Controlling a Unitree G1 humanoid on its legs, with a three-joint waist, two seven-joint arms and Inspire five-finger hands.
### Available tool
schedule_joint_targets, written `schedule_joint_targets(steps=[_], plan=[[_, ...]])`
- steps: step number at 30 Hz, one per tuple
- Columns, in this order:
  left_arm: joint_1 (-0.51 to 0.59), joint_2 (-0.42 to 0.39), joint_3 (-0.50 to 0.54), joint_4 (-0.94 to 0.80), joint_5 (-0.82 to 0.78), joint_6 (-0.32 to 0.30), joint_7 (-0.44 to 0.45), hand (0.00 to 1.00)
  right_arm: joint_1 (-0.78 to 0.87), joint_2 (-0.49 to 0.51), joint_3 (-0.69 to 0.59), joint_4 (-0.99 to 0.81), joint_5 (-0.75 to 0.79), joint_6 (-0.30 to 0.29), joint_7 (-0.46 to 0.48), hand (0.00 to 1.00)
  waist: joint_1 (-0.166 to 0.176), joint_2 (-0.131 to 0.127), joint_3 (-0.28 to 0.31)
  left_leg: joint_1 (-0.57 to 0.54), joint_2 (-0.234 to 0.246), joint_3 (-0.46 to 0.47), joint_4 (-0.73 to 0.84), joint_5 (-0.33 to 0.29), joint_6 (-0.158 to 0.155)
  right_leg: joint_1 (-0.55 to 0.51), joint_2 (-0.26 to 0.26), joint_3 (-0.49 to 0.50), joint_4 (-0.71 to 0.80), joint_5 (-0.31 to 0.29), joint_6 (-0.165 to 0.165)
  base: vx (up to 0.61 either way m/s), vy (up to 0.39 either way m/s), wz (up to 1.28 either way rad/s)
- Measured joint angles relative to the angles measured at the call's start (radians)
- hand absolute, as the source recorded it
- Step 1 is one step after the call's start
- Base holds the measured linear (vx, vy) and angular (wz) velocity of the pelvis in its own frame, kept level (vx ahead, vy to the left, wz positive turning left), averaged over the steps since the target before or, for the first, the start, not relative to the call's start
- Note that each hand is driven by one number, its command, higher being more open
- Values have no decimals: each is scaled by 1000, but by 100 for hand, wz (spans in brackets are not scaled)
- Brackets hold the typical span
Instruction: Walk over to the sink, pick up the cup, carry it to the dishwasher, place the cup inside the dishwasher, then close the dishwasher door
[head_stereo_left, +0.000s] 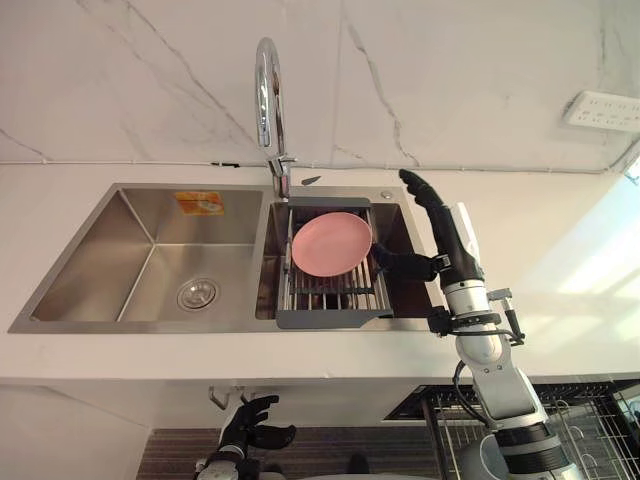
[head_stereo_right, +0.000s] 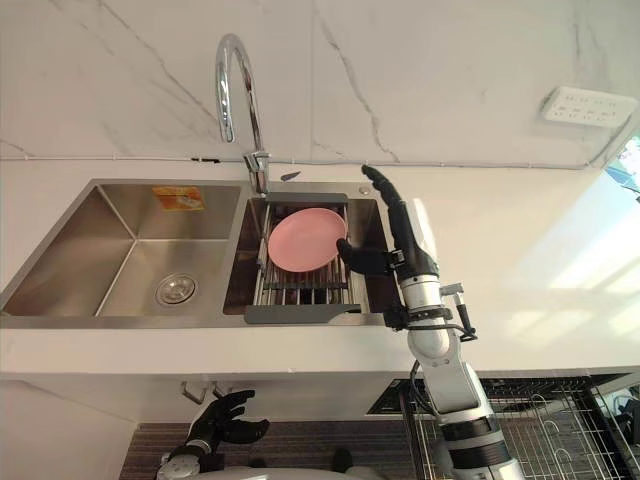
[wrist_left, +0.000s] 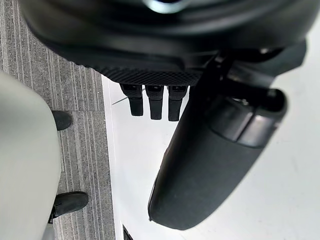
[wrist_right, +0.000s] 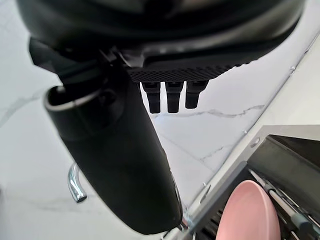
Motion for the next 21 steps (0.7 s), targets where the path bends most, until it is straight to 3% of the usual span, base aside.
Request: schedule_joint_targets(steps=[8,21], plan=[[-1,4,-6,-4,5,-21,-20,90,-104,-140,131,168,-146,-10,30,90,18,-4,2,-28,1,-27,2,7,6,-26,-1,-32,29,-24,3,0,0,11],[-7,3,-16,-19,3,-32,-12,90,-204,-216,186,299,-303,-13,31,90,25,-5,29,-75,0,-46,39,-6,5,-68,-5,-50,71,-50,1,-5,1,4]])
